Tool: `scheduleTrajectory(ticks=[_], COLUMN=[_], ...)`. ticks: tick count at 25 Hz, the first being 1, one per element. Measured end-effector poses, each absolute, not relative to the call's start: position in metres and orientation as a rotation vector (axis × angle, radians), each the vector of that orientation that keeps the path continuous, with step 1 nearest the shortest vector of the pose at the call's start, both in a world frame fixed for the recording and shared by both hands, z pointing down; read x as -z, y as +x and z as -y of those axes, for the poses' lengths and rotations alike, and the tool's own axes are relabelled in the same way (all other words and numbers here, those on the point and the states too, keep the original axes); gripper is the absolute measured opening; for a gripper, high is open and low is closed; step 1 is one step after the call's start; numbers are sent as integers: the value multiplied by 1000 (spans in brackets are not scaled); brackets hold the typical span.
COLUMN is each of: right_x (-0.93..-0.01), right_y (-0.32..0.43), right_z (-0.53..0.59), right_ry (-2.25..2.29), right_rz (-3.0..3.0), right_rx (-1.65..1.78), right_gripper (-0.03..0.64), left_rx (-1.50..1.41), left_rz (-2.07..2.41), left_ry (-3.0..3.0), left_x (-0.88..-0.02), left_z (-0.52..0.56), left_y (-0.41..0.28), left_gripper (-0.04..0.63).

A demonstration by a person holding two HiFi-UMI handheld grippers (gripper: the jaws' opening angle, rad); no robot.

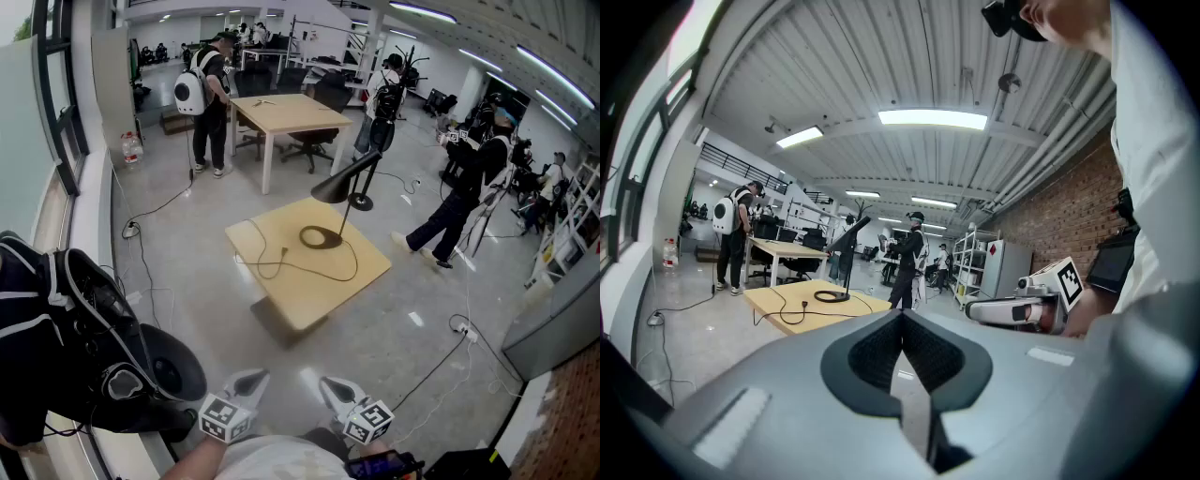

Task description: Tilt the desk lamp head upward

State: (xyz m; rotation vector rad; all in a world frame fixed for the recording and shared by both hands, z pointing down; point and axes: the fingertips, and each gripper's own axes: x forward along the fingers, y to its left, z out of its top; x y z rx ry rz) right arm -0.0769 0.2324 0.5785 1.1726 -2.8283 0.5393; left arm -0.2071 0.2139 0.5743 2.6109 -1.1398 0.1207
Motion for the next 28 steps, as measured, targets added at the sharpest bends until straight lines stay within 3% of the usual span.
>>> scheduleTrajectory(ticks=[28], right_x=[-579], right_y=[-58], right_z=[-233], right_ry=[1298], right_rz=[2778], right_rx=[-525], right_gripper=[14], left_rx=[-91], left_rz=[1084], left_ry=[2651], left_x=[-570], left_z=[-223], left_y=[-188], left_gripper=[2])
